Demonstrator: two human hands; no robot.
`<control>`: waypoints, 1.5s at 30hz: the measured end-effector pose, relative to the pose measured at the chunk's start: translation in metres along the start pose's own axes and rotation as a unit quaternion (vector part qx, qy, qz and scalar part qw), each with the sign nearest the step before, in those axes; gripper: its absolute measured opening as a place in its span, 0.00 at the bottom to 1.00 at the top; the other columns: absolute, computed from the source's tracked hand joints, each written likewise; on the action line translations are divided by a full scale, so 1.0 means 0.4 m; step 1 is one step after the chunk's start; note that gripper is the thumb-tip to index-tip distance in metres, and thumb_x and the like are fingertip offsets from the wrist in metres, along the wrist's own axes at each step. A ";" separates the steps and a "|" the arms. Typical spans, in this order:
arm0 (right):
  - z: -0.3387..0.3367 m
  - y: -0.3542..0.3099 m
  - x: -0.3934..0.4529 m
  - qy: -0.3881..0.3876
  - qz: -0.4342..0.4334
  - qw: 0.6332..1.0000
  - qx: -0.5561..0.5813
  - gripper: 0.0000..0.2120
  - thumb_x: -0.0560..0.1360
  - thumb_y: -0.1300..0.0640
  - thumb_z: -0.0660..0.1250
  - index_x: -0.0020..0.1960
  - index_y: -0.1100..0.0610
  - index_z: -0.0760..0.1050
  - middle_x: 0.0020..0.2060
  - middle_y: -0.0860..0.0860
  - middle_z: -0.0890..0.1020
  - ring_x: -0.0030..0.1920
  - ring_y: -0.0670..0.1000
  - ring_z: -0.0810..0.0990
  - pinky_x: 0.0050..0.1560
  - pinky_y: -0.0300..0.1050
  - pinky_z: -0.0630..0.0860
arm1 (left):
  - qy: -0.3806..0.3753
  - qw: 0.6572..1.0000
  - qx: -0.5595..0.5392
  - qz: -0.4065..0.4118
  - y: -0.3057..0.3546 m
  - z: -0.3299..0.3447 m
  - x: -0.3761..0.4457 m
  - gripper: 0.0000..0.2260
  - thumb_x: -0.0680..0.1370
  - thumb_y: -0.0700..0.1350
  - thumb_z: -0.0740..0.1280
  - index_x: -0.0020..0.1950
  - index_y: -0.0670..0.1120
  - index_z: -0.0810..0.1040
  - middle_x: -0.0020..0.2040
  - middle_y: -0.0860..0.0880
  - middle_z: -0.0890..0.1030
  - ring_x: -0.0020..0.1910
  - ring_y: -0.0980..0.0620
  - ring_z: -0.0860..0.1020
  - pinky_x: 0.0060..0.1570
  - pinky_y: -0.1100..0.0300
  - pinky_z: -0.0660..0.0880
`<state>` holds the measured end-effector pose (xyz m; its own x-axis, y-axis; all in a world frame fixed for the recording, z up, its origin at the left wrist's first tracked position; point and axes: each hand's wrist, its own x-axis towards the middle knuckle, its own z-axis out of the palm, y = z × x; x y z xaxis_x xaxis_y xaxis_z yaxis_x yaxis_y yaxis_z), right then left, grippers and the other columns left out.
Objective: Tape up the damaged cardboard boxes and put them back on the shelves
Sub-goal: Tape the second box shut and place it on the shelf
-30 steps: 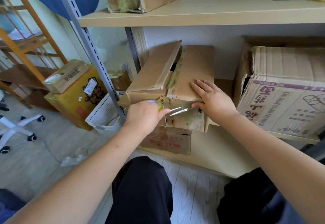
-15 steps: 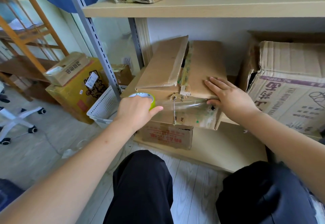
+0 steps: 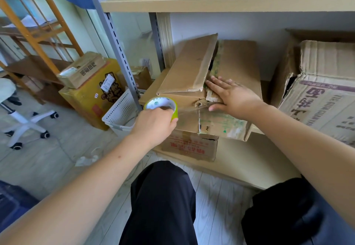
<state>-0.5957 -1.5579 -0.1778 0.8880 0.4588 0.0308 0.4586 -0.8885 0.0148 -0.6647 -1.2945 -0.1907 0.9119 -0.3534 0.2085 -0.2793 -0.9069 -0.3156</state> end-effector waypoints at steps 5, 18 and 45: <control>0.004 -0.013 -0.003 0.003 0.002 1.000 -0.004 0.39 0.77 0.32 0.51 0.81 0.48 0.44 0.80 0.48 0.46 0.80 0.50 0.45 0.78 0.47 0.45 | 0.012 0.992 0.074 -0.101 -0.019 -0.017 0.002 0.25 0.82 0.64 0.52 0.35 0.48 0.67 0.25 0.52 0.65 0.22 0.52 0.62 0.23 0.63 0.55; -0.001 -0.110 0.020 0.056 0.073 0.994 -0.066 0.42 0.71 0.24 0.51 0.76 0.50 0.61 0.63 0.52 0.68 0.65 0.57 0.66 0.72 0.56 0.62 | -0.132 0.977 -0.116 -0.118 -0.070 -0.007 0.019 0.13 0.82 0.49 0.58 0.39 0.45 0.66 0.34 0.48 0.72 0.30 0.51 0.69 0.28 0.59 0.61; 0.020 -0.052 -0.005 0.105 0.005 0.992 -0.077 0.40 0.72 0.27 0.46 0.74 0.49 0.66 0.61 0.51 0.73 0.60 0.56 0.69 0.54 0.52 0.75 | -0.117 0.989 -0.089 0.002 -0.204 0.039 0.129 0.21 0.80 0.64 0.56 0.45 0.47 0.69 0.33 0.54 0.69 0.40 0.47 0.72 0.39 0.53 0.70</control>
<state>-0.6070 -1.5403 -0.1862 0.8583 0.4544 0.2384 0.4254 -0.8899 0.1645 -0.5902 -1.2353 -0.1688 0.9493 -0.3137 -0.0195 -0.3131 -0.9387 -0.1439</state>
